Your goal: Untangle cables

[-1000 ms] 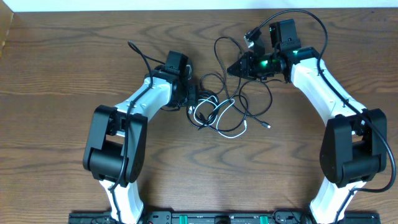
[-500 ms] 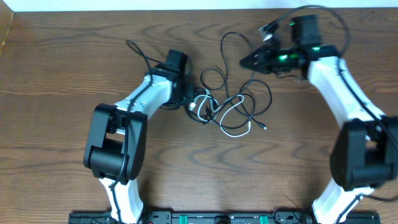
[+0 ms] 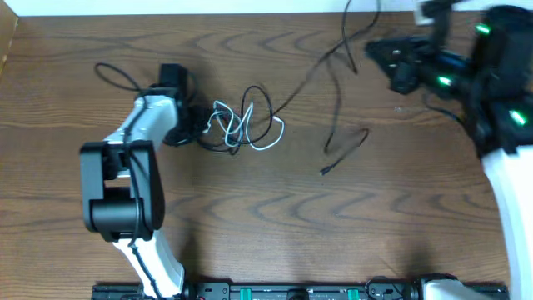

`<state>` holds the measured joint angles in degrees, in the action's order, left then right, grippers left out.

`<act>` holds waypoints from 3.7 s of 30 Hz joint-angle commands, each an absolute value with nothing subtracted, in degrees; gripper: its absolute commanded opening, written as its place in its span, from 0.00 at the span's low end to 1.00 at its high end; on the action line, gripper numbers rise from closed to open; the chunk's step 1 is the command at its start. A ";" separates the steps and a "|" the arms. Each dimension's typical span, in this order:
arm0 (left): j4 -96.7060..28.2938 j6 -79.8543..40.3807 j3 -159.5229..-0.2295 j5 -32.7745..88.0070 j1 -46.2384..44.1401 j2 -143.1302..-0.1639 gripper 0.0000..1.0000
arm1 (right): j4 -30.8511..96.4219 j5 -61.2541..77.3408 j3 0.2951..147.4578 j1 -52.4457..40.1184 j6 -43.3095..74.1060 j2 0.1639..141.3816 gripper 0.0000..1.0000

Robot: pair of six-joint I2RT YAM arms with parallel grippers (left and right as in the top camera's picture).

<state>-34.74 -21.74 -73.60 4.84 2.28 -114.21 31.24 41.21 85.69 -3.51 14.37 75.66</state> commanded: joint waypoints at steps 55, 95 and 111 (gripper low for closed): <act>-35.53 -26.92 -71.79 1.04 6.09 -116.44 0.56 | 47.51 39.99 86.13 -31.00 22.35 107.98 0.84; -35.53 -26.92 -71.79 1.04 6.09 -116.44 0.57 | 30.63 -0.08 84.49 -52.77 8.45 111.70 0.80; -35.53 -26.92 -71.79 1.04 6.09 -116.44 0.57 | 30.52 -0.08 84.29 -53.78 8.45 111.70 0.59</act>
<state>-34.74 -26.98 -73.63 1.34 5.80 -114.21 30.59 0.40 84.86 -52.80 8.95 111.02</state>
